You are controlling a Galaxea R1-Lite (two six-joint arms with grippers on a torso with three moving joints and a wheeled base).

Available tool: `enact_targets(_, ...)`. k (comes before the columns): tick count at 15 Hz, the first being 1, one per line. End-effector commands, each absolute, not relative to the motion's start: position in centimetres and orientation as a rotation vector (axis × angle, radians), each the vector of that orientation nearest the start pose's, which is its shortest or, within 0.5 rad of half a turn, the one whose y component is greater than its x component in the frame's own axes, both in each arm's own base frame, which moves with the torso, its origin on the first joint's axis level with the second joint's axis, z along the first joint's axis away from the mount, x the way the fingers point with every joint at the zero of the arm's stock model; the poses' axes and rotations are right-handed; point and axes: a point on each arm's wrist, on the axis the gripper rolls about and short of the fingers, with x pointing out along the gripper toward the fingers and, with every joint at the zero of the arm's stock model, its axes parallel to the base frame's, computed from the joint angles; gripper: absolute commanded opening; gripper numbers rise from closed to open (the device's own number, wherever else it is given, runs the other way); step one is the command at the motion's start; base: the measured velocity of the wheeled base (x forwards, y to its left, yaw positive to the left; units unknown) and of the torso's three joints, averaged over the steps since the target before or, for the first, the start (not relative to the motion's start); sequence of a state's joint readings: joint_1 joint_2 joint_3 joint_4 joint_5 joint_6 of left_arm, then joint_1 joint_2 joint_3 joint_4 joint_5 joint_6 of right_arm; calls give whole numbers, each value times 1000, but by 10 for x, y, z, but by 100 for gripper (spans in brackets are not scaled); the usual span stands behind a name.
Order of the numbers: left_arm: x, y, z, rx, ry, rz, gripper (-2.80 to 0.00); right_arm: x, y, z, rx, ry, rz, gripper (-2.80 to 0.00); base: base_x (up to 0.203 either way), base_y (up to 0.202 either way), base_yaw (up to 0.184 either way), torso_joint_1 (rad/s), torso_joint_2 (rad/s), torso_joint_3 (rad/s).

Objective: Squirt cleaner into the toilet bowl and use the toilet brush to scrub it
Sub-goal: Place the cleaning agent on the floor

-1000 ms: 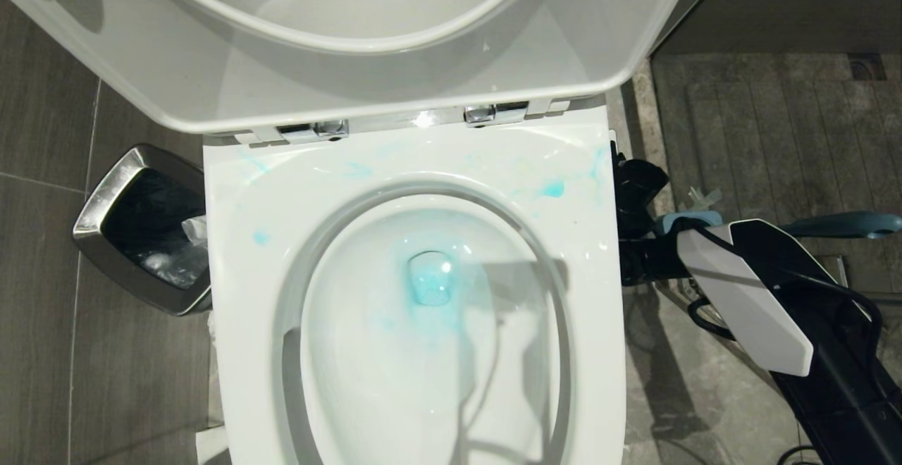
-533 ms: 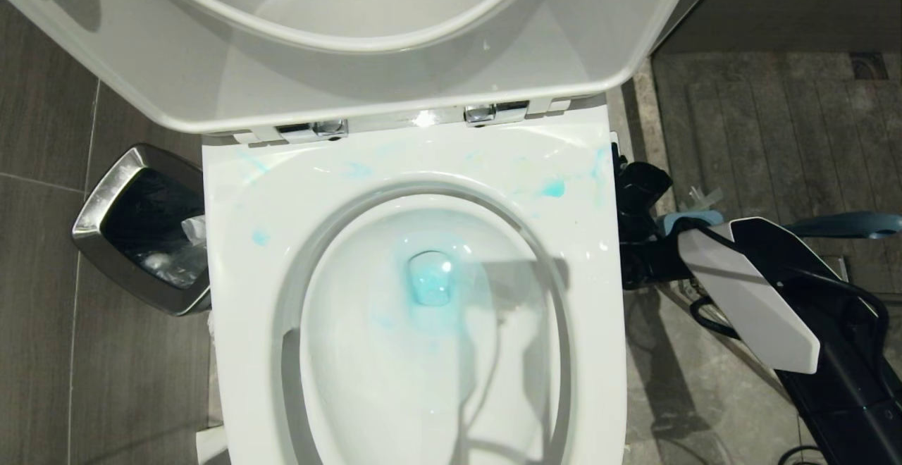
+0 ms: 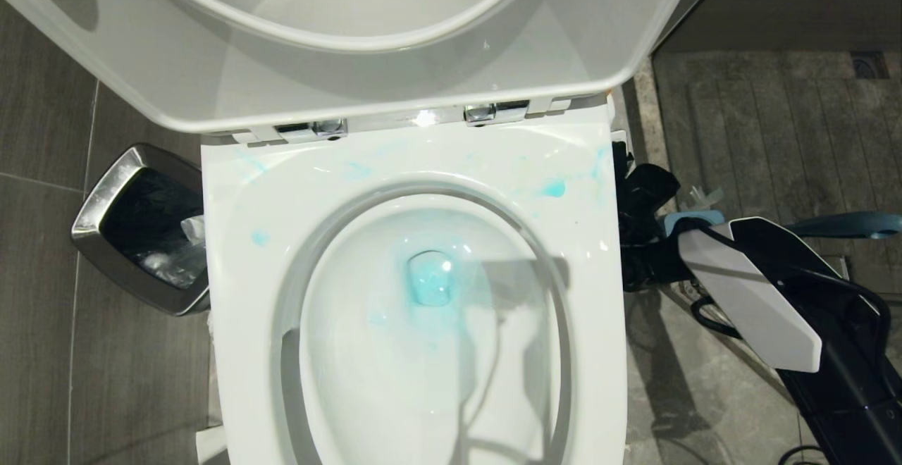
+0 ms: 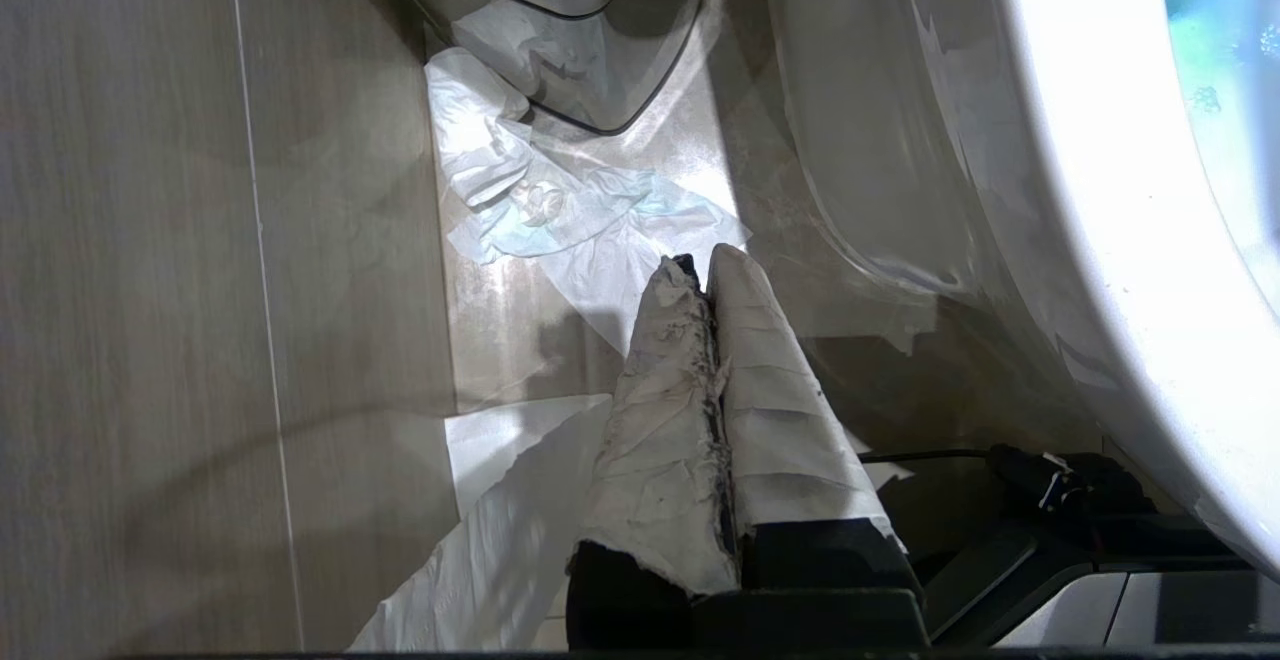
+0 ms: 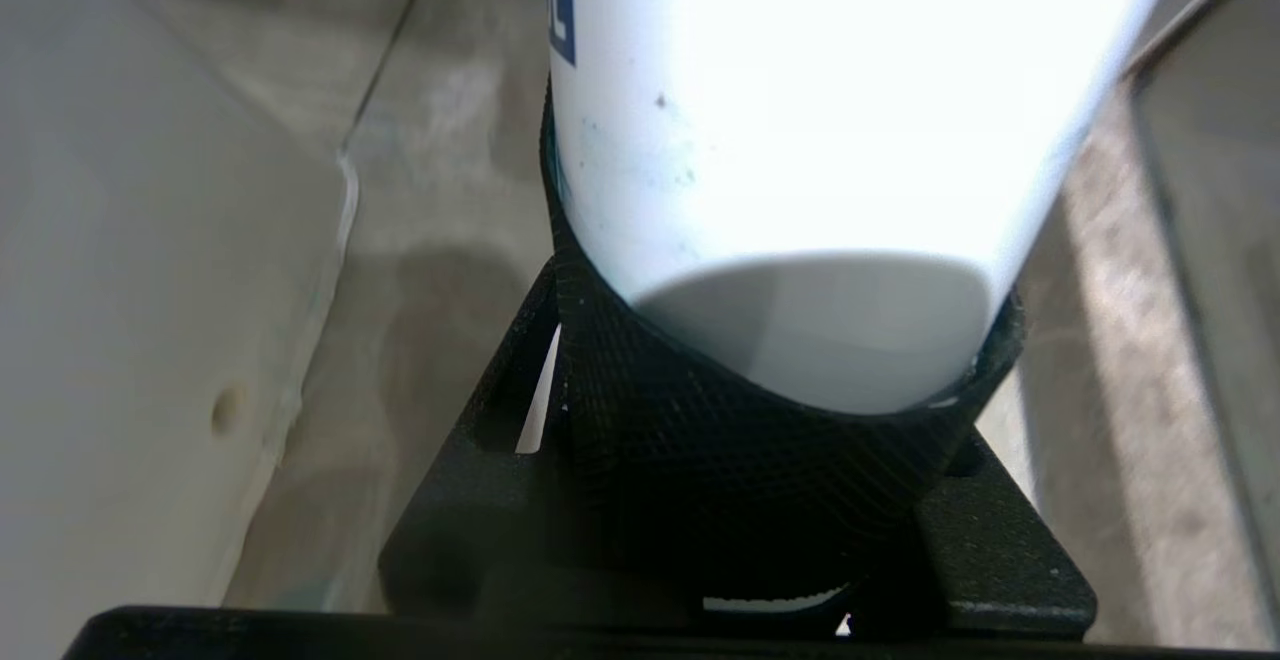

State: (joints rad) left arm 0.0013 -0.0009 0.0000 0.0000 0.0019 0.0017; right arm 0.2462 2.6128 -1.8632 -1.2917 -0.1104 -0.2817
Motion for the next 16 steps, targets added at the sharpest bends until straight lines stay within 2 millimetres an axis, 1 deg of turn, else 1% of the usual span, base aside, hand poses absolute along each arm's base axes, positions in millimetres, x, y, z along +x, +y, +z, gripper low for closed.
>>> enact_targets(1,-23,0,75,2,1,4,-280,509,126,147,-176,-573,57,-280,0,0,0,0,0,0)
enact_targets(3,-23,0,75,2,0,5,-280,509,126,143,-177,-586,65,-280,0,0,0,0,0,0)
enact_targets(7,-23,0,75,2,0,5,-280,511,134,126,-175,-606,93,-280,0,0,0,0,0,0)
enact_targets(9,-23,0,75,2,0,3,-280,516,136,128,-168,-643,90,-280,0,0,0,0,0,0)
enact_targets(10,-23,0,75,2,0,5,-280,518,137,123,-170,-653,97,-280,0,0,0,0,0,0)
enact_targets(16,-23,0,75,2,0,5,-280,520,138,116,-184,-643,118,-280,0,0,0,0,0,0)
